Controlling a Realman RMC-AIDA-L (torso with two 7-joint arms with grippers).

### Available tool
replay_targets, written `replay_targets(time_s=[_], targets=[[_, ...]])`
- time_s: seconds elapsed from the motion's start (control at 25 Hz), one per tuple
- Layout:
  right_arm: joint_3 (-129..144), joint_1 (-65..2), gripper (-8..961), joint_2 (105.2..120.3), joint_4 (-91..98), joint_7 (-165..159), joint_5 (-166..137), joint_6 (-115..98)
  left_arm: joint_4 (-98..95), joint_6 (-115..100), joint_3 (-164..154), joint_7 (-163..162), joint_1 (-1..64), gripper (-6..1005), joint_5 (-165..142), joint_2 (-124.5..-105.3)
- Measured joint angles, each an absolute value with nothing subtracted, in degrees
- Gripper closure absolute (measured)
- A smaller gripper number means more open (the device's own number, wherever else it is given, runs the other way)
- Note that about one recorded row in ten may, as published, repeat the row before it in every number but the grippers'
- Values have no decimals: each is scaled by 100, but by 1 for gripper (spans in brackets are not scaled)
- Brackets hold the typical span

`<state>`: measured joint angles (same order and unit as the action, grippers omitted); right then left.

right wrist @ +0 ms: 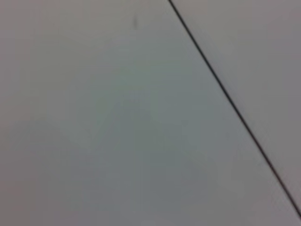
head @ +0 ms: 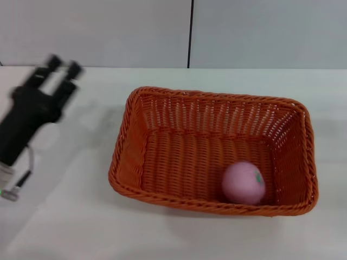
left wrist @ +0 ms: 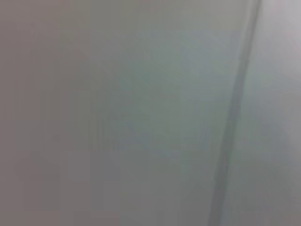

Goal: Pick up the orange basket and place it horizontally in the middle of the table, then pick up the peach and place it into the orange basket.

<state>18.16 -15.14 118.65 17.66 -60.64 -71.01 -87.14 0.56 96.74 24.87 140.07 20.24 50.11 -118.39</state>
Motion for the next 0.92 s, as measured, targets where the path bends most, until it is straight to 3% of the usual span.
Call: replay_targets(time_s=[0.36,0.92], targets=[[1092,-1521,528,11874,1547,-5887,-7091,-8692,745,9710,4374,15160,1318,465,5019,-11872],[872,-1513,528,11874,1441,-5762,-7083,-8583,756,9663,4427,15166,1335,467,5018,-11874]])
